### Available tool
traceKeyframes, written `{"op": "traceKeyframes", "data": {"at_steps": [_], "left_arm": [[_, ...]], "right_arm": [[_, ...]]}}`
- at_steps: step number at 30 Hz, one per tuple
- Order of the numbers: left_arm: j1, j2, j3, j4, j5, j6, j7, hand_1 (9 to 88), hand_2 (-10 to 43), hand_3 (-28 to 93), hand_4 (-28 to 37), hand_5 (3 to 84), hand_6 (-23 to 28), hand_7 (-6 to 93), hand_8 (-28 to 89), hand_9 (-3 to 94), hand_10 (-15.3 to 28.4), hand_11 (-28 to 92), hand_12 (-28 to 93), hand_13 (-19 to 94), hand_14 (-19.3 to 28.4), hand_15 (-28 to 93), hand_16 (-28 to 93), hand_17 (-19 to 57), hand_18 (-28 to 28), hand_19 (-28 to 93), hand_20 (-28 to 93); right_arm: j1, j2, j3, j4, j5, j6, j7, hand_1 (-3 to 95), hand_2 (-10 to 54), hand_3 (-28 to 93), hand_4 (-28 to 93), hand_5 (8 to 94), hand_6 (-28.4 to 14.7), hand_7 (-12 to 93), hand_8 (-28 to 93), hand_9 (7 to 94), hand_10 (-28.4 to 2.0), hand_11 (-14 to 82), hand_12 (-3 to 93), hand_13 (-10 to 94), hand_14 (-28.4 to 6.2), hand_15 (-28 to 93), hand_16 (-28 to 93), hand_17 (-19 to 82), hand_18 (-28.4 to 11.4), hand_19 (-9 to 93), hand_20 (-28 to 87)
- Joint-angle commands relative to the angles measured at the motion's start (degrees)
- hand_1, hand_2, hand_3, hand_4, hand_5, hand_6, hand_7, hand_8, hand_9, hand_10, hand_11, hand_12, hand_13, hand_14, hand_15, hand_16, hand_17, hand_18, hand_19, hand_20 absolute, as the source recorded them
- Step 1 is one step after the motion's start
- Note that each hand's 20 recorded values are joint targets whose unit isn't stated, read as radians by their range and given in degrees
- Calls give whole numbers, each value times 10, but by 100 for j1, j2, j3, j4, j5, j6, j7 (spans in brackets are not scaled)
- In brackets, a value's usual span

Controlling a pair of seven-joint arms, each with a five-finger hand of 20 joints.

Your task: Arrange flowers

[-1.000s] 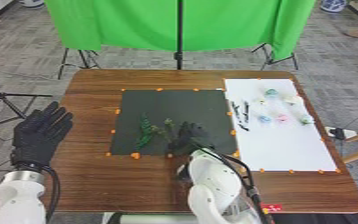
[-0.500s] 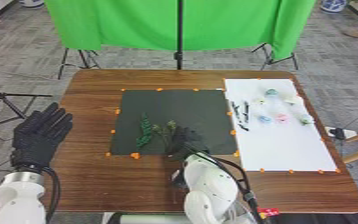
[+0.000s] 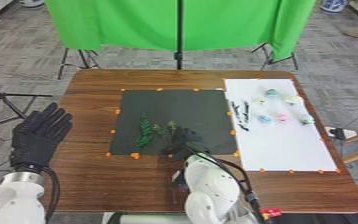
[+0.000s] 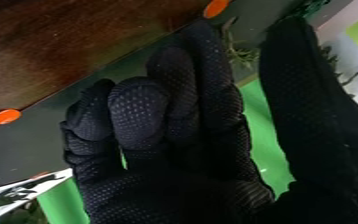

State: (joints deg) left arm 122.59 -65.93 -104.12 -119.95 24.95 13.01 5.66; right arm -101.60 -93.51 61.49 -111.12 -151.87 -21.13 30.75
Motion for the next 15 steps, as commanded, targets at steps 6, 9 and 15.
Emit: {"op": "traceKeyframes", "data": {"at_steps": [6,9,15], "left_arm": [[169,-138,-81,2,-21,-36,4,307,147,741,-247,465,97,91,-79,395,140,176,123,304,152,390,-55,-36,144,312,154],[224,-169,-101,-39,-35,24,30,307,147,740,-247,465,97,91,-79,394,140,175,123,304,153,390,-55,-36,144,311,154],[317,-134,-98,-107,-46,41,98,306,146,742,-246,464,96,91,-78,394,141,174,123,304,153,390,-55,-36,144,311,153]], "right_arm": [[35,389,427,-127,286,1110,106,428,-95,661,-214,694,-70,325,95,717,-203,481,338,633,-202,732,409,354,-284,905,461],[101,683,672,-137,-16,2110,-183,485,-95,616,-226,695,-51,389,171,739,-188,519,352,655,-193,746,412,366,-284,914,471],[665,1173,1330,13,-200,1907,219,487,-95,635,-237,677,-62,356,140,701,-193,492,343,625,-194,736,422,350,-284,897,468]]}}
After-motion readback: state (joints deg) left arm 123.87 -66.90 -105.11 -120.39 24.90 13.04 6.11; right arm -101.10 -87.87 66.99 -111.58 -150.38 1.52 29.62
